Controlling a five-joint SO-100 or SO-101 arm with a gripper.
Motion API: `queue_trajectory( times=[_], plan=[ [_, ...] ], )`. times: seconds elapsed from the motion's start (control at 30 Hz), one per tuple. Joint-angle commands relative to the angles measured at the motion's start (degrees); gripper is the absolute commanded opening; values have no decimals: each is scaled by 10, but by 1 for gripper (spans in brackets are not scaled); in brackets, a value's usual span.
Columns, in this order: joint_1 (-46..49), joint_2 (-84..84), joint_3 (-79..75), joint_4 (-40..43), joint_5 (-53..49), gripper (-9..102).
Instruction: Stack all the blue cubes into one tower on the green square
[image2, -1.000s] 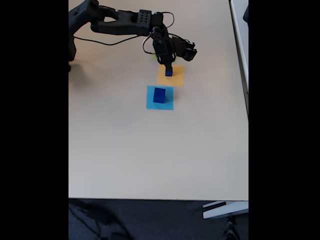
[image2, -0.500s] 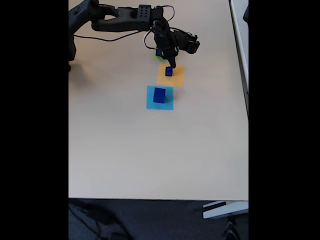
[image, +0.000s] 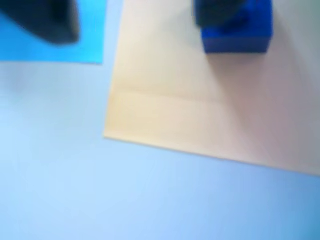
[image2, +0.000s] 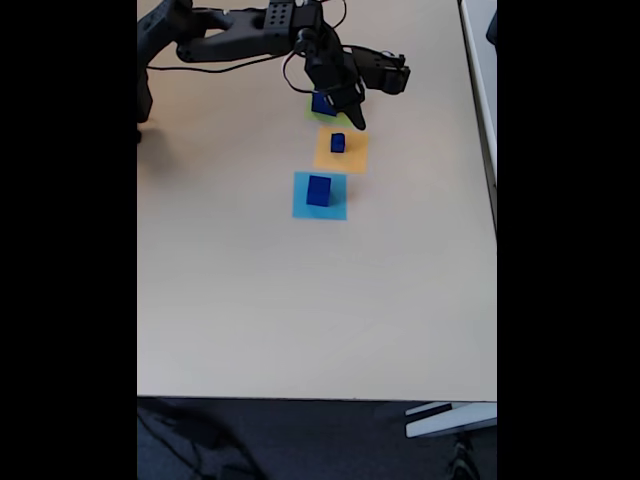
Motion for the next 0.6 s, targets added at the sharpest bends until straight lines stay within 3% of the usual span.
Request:
queue_trajectory(
  times=[0.0, 0.37, 0.57],
  plan=[
    [16, 86, 12, -12, -9, 28],
    [39, 106, 57, -13, -21, 29],
    [57, 120, 114, -35, -22, 35]
  ],
)
